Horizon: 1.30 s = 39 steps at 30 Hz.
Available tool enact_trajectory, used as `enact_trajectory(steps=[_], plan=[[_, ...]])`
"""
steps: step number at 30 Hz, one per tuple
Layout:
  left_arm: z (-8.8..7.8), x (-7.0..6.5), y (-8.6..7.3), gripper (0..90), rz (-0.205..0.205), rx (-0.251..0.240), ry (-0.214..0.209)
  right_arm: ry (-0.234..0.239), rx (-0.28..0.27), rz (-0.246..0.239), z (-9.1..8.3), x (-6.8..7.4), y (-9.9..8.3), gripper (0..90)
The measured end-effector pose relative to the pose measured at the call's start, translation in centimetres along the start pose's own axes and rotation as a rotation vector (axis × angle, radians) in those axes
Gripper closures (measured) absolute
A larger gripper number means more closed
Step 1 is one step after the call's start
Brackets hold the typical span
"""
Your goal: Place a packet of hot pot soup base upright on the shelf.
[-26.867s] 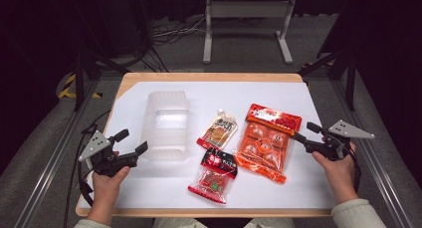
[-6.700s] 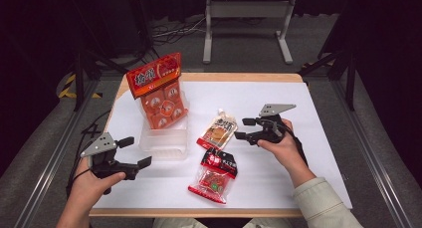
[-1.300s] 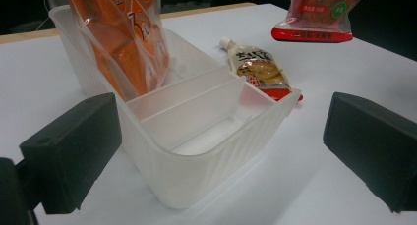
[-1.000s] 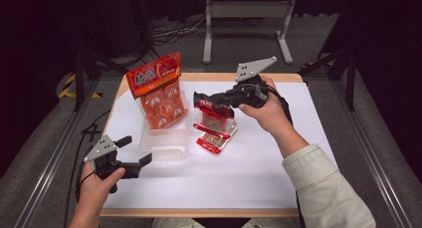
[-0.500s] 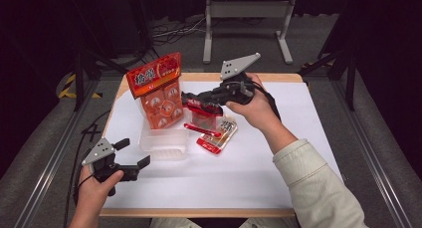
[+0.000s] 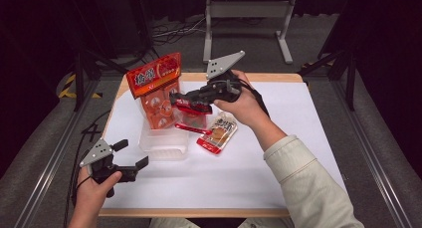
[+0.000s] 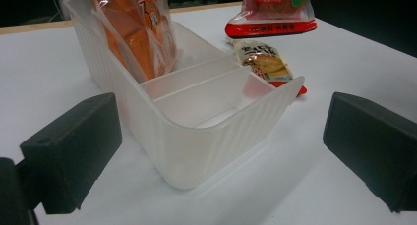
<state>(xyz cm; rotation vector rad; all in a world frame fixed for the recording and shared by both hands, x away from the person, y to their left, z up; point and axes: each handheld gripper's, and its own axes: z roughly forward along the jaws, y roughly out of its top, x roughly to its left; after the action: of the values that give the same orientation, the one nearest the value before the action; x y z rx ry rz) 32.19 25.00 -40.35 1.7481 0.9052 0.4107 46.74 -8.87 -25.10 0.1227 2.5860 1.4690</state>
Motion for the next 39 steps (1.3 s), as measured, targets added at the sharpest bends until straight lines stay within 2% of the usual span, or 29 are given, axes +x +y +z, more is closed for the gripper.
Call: enact_trajectory(steps=[9,22,39], plan=[[0.2,0.2,0.0,2.3,0.0,-0.002,-0.011,0.019,0.002,-0.032,1.8,-0.3,0.8,89.9],[0.5,0.2,0.1,2.3,-0.009,-0.003,-0.019,0.037,0.007,-0.041,4.0,-0.6,1.3,89.9],[0.0,0.2,-0.3,2.4,-0.013,-0.005,-0.01,0.051,-0.007,-0.062,5.9,-0.7,1.5,89.9]])
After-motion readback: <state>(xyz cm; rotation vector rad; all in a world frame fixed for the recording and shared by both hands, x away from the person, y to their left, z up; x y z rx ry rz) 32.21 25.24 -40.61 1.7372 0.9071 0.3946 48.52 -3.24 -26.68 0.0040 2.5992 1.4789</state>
